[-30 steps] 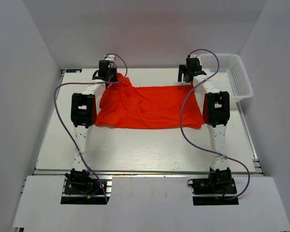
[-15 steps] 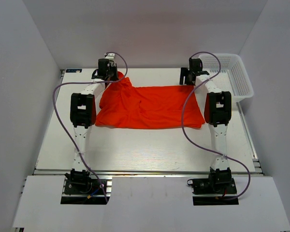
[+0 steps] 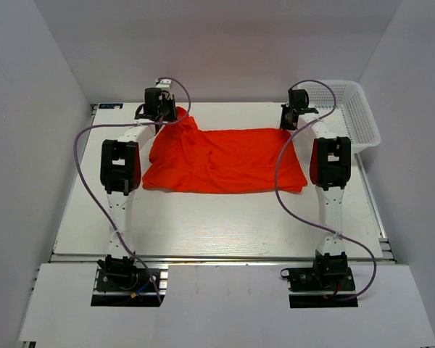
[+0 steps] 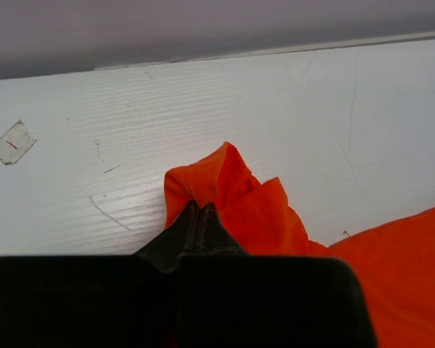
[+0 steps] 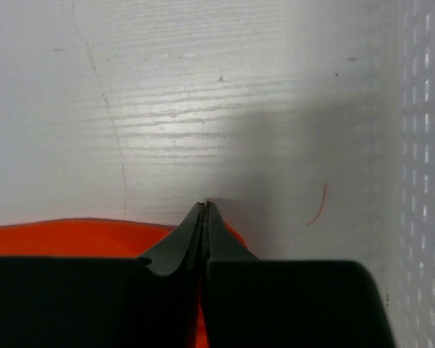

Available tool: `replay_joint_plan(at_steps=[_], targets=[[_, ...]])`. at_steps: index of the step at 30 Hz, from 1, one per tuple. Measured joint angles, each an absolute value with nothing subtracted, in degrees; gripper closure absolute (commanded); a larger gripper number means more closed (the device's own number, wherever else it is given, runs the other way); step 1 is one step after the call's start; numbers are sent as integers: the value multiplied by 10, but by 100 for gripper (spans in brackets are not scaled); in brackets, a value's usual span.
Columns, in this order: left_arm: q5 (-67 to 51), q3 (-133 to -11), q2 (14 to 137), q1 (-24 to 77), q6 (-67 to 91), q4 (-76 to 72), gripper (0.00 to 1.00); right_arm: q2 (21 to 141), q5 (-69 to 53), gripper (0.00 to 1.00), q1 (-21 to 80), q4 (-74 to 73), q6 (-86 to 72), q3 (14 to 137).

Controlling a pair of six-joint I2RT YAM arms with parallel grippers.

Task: Fold and stack the t-shirts
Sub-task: Grap the side of the flattened tshirt furthest away from the robot with both arms, then fold the other side of the tshirt into a rectangle

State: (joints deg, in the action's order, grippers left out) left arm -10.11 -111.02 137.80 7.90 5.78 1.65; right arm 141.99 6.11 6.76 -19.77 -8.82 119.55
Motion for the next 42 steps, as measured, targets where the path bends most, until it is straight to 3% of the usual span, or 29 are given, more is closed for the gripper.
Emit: replay_joint_plan(at_steps=[17, 35, 42], targets=[[-105, -759, 1069, 79, 54, -67, 100, 1139, 67, 100, 70, -70, -70, 911], [-23, -415, 776, 83, 104, -107, 100, 962, 119, 100, 65, -23, -59, 683], [-19, -345, 759, 88, 126, -116, 100, 958, 118, 100, 56, -14, -70, 627]])
